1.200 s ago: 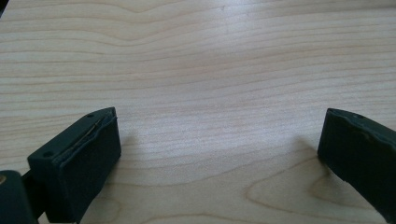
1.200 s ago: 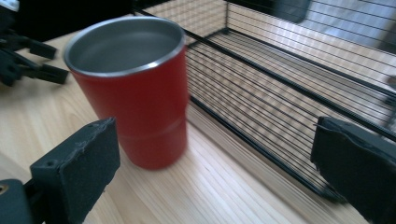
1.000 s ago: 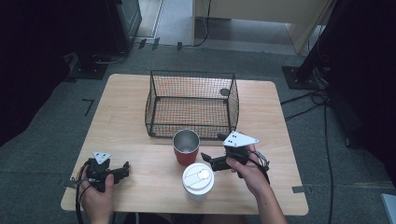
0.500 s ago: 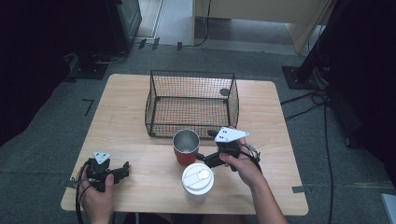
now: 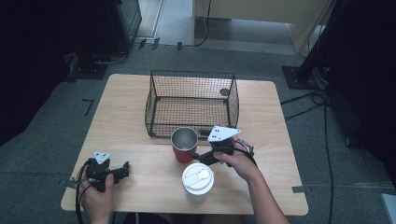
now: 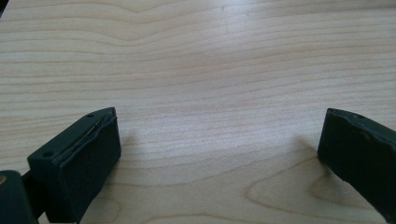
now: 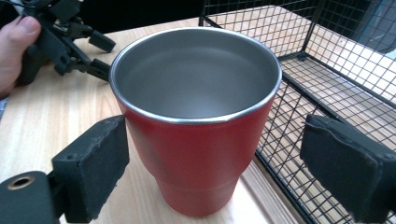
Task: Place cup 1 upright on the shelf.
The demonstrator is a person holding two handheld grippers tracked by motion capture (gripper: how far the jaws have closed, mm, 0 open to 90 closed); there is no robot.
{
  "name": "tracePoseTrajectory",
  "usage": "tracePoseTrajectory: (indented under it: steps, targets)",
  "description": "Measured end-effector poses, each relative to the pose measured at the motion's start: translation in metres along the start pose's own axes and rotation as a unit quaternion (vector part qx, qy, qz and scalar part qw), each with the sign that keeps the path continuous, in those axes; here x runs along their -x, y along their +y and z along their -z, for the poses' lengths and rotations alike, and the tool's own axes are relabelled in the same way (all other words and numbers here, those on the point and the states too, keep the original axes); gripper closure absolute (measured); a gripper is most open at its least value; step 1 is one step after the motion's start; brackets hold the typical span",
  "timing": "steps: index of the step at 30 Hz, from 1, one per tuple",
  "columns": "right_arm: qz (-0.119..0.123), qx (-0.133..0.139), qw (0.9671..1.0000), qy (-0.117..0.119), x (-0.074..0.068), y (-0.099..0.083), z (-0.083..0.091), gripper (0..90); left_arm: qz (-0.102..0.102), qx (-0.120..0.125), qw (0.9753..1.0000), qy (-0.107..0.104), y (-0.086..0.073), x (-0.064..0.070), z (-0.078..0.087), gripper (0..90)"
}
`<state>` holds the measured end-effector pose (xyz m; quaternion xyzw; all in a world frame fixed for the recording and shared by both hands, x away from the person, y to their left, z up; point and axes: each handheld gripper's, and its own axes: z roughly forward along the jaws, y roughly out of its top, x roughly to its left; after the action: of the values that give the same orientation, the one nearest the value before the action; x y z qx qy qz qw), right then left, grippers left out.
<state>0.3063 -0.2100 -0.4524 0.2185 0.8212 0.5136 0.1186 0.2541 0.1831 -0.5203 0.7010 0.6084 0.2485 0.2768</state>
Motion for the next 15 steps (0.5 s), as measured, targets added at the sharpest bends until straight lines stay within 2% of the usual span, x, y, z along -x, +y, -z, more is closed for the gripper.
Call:
tracePoseTrajectory:
  steps: [3, 8, 12, 15]
  targets:
    - [-0.002, 0.001, 1.0, -0.006, 0.0012, 0.0001, -0.0009, 9.0, 0.0, 0.0, 1.0, 0.0, 0.0, 0.0, 0.0, 0.1]
    - [-0.01, 0.004, 0.9992, -0.037, 0.0062, 0.0, 0.0005, 12.6, 0.0, 0.0, 1.0, 0.0, 0.0, 0.0, 0.0, 0.0]
    - [-0.01, 0.009, 0.9993, -0.036, 0.0066, 0.0014, 0.0019, 13.1, 0.0, 0.0, 1.0, 0.0, 0.0, 0.0, 0.0, 0.0]
    - [-0.004, 0.014, 0.9996, -0.024, 0.0065, 0.0066, 0.0015, 13.0, 0.001, 0.001, 1.0, 0.0, 0.0, 0.0002, -0.0001, 0.0]
